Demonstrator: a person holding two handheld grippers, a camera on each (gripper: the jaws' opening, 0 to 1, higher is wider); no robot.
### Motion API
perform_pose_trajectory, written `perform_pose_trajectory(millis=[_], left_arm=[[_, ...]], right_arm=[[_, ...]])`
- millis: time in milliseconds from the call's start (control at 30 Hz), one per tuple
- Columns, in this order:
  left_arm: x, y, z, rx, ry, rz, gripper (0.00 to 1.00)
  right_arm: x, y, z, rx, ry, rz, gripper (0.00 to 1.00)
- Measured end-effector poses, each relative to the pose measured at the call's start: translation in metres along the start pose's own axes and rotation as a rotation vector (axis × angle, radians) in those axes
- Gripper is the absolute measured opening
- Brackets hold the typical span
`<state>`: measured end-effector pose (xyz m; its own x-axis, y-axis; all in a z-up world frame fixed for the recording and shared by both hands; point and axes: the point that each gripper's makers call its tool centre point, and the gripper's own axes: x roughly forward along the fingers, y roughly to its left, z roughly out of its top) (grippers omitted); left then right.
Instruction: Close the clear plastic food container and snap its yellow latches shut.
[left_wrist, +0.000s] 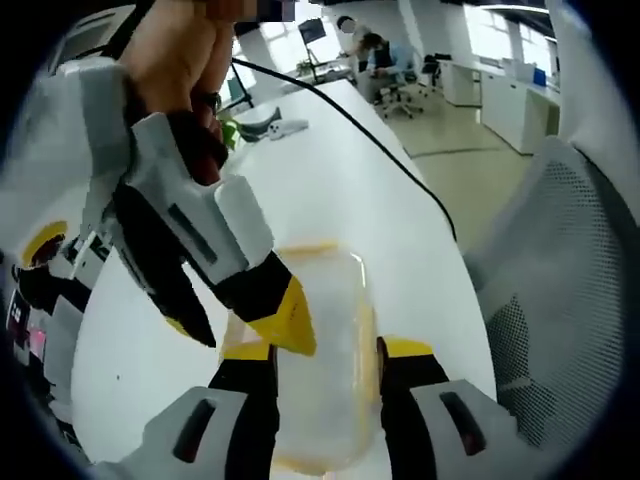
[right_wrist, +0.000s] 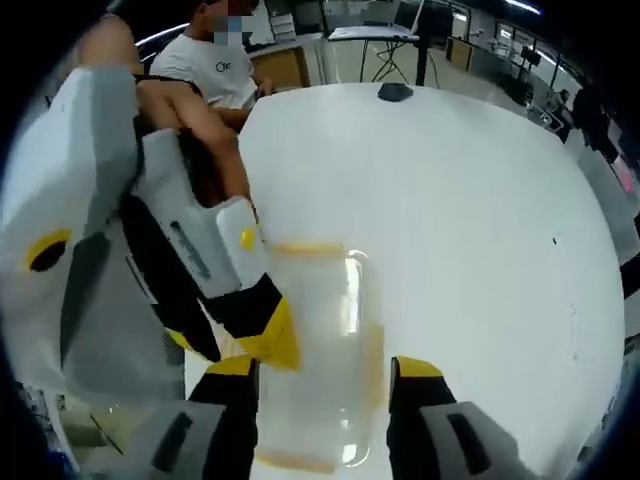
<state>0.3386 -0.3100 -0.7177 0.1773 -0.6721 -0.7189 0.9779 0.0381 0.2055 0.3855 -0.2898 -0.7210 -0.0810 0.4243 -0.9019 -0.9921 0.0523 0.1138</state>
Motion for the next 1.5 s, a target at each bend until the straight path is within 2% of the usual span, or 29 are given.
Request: perform_pose_trajectory(millis=[133, 200, 267, 400, 467, 500, 633, 667, 700, 733, 767, 833, 967, 1500], left_arm=[[-0.009, 0.009, -0.007, -0.028, 0.010, -0.008, 0.47], [-0.014, 0.015, -0.016, -0.047, 0.029, -0.021, 0.55], [-0.016, 0.022, -0.022, -0.042, 0.044, -0.016, 0.61], [-0.018, 0.029, -0.035, -0.032, 0.078, -0.042, 0.71], [-0.015, 0.030, -0.044, -0.032, 0.112, -0.054, 0.76], [-0.012, 0.031, -0.049, -0.035, 0.124, -0.060, 0.77], [-0.005, 0.033, -0.058, -0.025, 0.161, -0.048, 0.75], [-0.004, 0.032, -0.058, -0.025, 0.164, -0.060, 0.74], [-0.004, 0.030, -0.058, -0.035, 0.162, -0.069, 0.72], [-0.004, 0.030, -0.057, -0.032, 0.160, -0.068, 0.71], [-0.004, 0.030, -0.058, -0.025, 0.167, -0.067, 0.72], [-0.006, 0.029, -0.061, -0.015, 0.166, -0.074, 0.72], [-0.016, 0.027, -0.072, -0.012, 0.174, -0.095, 0.72], [-0.071, 0.029, -0.134, -0.040, 0.185, -0.086, 0.72]], right_arm=[[-0.010, 0.001, -0.014, 0.006, -0.027, -0.048, 0.55], [-0.014, 0.007, -0.025, 0.004, -0.023, -0.054, 0.63], [-0.017, 0.010, -0.042, -0.022, 0.018, -0.081, 0.72], [-0.014, 0.023, -0.065, -0.023, 0.072, -0.078, 0.86], [-0.009, 0.024, -0.070, -0.054, 0.084, -0.098, 0.86], [-0.006, 0.026, -0.070, -0.047, 0.083, -0.097, 0.87], [0.004, 0.016, -0.064, -0.069, 0.077, -0.167, 0.86], [0.005, 0.009, -0.067, -0.079, 0.103, -0.198, 0.83], [0.007, 0.011, -0.067, -0.087, 0.111, -0.183, 0.78], [0.012, 0.025, -0.062, -0.104, 0.085, -0.108, 0.70], [0.012, 0.016, -0.062, -0.088, 0.075, -0.179, 0.71], [0.017, 0.017, -0.061, -0.091, 0.076, -0.167, 0.70], [0.023, 0.020, -0.047, -0.094, 0.065, -0.159, 0.70], [0.058, 0.024, 0.031, -0.123, 0.050, -0.143, 0.71]])
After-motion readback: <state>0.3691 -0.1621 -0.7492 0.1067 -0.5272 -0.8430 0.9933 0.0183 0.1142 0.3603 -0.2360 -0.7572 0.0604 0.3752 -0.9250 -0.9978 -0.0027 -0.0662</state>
